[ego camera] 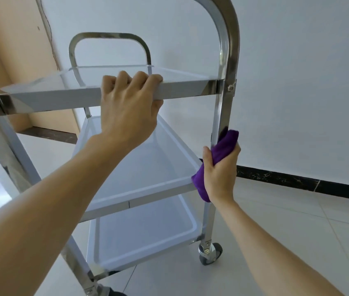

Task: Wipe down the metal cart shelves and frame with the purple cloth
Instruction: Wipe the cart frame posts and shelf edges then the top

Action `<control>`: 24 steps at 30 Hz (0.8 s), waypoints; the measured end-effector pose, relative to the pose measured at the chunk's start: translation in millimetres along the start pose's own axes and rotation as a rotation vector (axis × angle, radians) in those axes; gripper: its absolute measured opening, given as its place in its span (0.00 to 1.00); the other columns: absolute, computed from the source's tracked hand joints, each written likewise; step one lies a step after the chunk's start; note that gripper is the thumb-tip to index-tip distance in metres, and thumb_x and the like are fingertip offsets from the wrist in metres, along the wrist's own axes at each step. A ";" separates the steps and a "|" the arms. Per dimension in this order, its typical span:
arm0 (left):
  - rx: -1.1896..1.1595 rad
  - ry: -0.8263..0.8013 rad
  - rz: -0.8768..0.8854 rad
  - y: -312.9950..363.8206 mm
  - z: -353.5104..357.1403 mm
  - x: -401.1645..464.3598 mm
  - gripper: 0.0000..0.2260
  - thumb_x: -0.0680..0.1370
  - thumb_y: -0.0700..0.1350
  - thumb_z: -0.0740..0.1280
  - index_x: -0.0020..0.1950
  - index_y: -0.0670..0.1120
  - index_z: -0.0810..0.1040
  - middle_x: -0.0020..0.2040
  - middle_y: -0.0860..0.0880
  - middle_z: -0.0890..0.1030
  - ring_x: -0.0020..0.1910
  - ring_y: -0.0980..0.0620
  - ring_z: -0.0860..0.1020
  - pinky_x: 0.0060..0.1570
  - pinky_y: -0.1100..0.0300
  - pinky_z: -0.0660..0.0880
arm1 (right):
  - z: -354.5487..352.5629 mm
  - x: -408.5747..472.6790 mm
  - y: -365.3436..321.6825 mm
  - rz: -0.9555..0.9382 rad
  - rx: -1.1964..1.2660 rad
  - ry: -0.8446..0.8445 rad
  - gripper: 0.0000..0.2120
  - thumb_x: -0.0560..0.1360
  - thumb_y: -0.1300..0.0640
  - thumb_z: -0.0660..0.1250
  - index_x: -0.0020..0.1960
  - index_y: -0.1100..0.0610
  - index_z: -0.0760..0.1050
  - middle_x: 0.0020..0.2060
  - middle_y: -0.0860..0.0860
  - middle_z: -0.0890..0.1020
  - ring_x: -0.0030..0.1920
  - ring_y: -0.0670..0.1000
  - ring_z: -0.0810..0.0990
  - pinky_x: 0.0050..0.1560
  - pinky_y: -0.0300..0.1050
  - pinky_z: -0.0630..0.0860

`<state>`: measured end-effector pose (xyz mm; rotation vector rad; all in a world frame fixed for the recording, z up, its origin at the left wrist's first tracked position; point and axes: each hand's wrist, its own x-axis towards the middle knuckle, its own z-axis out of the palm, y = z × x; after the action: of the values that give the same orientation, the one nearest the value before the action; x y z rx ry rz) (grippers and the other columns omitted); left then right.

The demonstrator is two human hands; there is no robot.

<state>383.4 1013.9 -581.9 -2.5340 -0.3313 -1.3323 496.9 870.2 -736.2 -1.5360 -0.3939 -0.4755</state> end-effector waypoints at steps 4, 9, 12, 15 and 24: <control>-0.071 -0.026 0.083 -4.8 -6.7 -13.6 0.21 0.80 0.47 0.63 0.72 0.45 0.69 0.67 0.46 0.75 0.64 0.41 0.70 0.70 0.50 0.57 | -11.6 -17.5 20.7 0.060 0.011 -0.096 0.26 0.78 0.51 0.68 0.71 0.55 0.62 0.60 0.53 0.76 0.57 0.55 0.79 0.60 0.54 0.77; -0.220 -0.009 0.208 -16.2 -12.3 -59.8 0.16 0.80 0.41 0.64 0.67 0.43 0.74 0.72 0.42 0.70 0.74 0.42 0.64 0.75 0.44 0.57 | -30.6 -25.5 -0.6 -0.109 0.040 -0.011 0.15 0.79 0.51 0.66 0.63 0.44 0.67 0.56 0.45 0.75 0.57 0.50 0.77 0.60 0.56 0.75; -0.273 -0.159 0.214 -25.9 -1.8 -104.0 0.13 0.80 0.42 0.64 0.64 0.46 0.76 0.67 0.45 0.75 0.68 0.44 0.72 0.71 0.49 0.63 | -38.8 -35.0 -12.9 -0.394 -0.121 -0.012 0.19 0.79 0.51 0.66 0.67 0.52 0.66 0.57 0.36 0.71 0.58 0.51 0.74 0.62 0.49 0.73; -0.292 -0.395 0.062 -38.6 16.6 -141.6 0.13 0.80 0.46 0.64 0.64 0.50 0.76 0.66 0.50 0.75 0.63 0.47 0.75 0.66 0.49 0.68 | -28.3 -40.4 -21.3 -0.639 -0.302 -0.173 0.19 0.80 0.52 0.65 0.68 0.57 0.70 0.59 0.50 0.76 0.59 0.54 0.73 0.63 0.46 0.68; -0.150 -0.540 -0.086 -66.5 46.3 -215.8 0.20 0.79 0.52 0.62 0.71 0.49 0.73 0.68 0.49 0.75 0.67 0.43 0.73 0.67 0.44 0.68 | 25.7 -32.5 9.4 -0.250 -0.692 -0.646 0.22 0.80 0.39 0.57 0.66 0.51 0.70 0.57 0.51 0.78 0.61 0.58 0.72 0.64 0.54 0.68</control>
<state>278.4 1074.4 -778.0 -3.0094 -0.4591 -0.6925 475.6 897.1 -761.2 -2.3274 -1.0033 -0.3040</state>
